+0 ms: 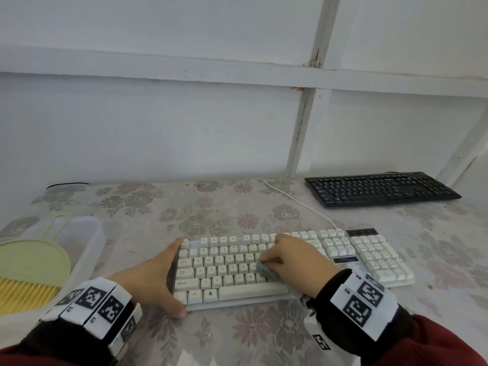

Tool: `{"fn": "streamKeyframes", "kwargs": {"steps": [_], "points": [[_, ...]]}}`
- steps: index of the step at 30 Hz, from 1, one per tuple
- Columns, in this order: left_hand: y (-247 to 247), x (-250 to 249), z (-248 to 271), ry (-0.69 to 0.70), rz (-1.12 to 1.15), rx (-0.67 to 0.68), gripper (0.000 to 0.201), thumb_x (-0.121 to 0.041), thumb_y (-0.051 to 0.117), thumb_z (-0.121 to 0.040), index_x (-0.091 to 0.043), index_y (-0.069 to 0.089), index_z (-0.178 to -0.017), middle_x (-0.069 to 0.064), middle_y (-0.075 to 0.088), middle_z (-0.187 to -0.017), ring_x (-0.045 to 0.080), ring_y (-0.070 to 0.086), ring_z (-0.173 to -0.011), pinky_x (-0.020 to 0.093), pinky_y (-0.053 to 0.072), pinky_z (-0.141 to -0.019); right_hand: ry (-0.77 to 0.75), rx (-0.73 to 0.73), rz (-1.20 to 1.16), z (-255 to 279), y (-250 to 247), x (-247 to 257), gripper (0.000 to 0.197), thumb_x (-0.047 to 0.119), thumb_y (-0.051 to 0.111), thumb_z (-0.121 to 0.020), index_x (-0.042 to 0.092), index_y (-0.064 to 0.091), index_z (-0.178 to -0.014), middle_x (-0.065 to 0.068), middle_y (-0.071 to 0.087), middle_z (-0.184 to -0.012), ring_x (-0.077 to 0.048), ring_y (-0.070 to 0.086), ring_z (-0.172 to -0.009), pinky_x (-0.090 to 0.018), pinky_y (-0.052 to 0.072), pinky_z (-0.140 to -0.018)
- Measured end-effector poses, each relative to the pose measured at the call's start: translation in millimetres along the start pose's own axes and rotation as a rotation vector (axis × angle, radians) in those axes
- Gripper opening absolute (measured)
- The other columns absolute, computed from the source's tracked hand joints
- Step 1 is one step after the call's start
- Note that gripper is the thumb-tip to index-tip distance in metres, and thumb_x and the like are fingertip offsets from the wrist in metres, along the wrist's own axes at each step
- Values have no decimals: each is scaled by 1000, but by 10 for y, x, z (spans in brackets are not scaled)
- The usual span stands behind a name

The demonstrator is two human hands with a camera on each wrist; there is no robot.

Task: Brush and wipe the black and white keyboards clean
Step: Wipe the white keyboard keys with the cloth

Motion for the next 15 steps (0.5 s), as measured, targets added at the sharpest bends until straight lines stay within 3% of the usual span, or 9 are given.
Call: {"fn": "streamKeyframes", "kwargs": {"steps": [4, 9, 11, 12, 13, 15], "points": [[7, 23, -16, 2, -7, -2, 146, -40, 88, -44, -34, -16, -146, -18, 35, -141, 6, 41, -125, 30, 34, -110, 79, -6, 9, 131, -94, -313, 24, 18, 50, -94, 20, 74, -97, 19, 34, -79, 1, 42, -66, -6, 31, -60], [-1, 38, -29, -3, -28, -8, 145, -41, 88, -45, -34, -17, -145, -17, 32, -143, 7, 39, -125, 29, 34, -109, 212, -8, 4, 305, -241, -721, 22, 19, 54, -93, 29, 73, -89, 19, 38, -80, 5, 48, -71, -8, 38, -68], [-1, 48, -30, -5, -27, -8, 146, -43, 87, -43, -34, -17, -145, -17, 31, -144, 7, 38, -127, 30, 33, -110, 251, 5, 37, 350, -289, -790, 22, 18, 53, -93, 27, 73, -96, 20, 35, -77, 7, 43, -65, -4, 34, -62], [-1, 53, -32, -4, -26, -9, 148, -44, 87, -42, -34, -17, -145, -17, 31, -144, 7, 38, -127, 31, 33, -111, 267, 17, 56, 356, -306, -779, 22, 18, 53, -93, 28, 73, -93, 19, 34, -75, 6, 41, -63, -4, 32, -57], [-1, 56, -35, -4, -26, -9, 148, -45, 88, -41, -34, -17, -146, -17, 31, -144, 7, 38, -127, 31, 33, -111, 269, 25, 76, 345, -319, -727, 24, 19, 54, -93, 32, 71, -81, 18, 34, -73, 5, 40, -61, -5, 30, -55], [2, 49, -36, -2, -23, -6, 147, -44, 88, -42, -34, -16, -145, -17, 31, -143, 7, 38, -127, 30, 32, -111, 238, 28, 102, 277, -322, -531, 33, 26, 57, -91, 33, 54, -59, 15, 33, -74, 4, 39, -63, -9, 32, -63]]}}
Point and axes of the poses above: each hand's wrist, its own z-axis away from the middle knuckle, its own y-axis out of the palm, x = y × z, the point moved 9 cm from there along -z, towards the middle knuckle
